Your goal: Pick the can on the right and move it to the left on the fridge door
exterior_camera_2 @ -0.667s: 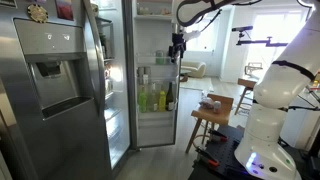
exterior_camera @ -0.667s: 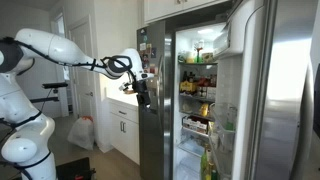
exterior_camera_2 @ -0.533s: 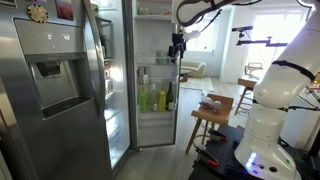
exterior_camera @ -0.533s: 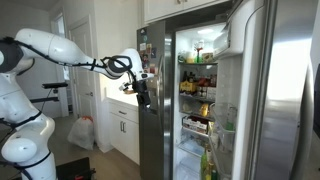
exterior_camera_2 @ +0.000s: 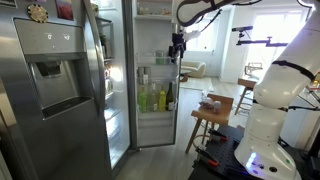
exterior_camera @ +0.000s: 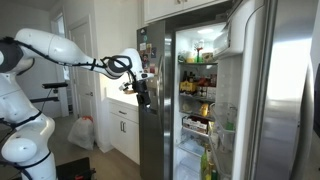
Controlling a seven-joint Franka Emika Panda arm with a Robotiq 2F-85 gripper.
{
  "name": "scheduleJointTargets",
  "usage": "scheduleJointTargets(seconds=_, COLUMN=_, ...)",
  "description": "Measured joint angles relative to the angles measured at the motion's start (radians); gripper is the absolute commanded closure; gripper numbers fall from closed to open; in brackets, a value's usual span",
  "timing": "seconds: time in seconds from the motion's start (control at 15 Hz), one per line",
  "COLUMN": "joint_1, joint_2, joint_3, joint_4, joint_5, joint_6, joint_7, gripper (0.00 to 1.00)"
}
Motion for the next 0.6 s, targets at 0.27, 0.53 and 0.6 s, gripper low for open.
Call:
scheduleJointTargets(seconds=0.27, joint_1=0.005, joint_2=0.006, joint_3=-0.001, joint_4=0.003, joint_5=-0.001, joint_6=0.003, joint_7=0.001, gripper=0.0)
scheduleJointTargets(seconds=0.53, joint_1=0.021, joint_2=0.06, joint_3=0.001, joint_4=0.049, joint_5=-0.001, joint_6=0.056, joint_7=0.02, gripper=0.0)
scheduleJointTargets(seconds=0.6, joint_1=0.026, joint_2=0.082, joint_3=0.001, joint_4=0.07, joint_5=-0.001, joint_6=0.071, joint_7=0.027, gripper=0.0)
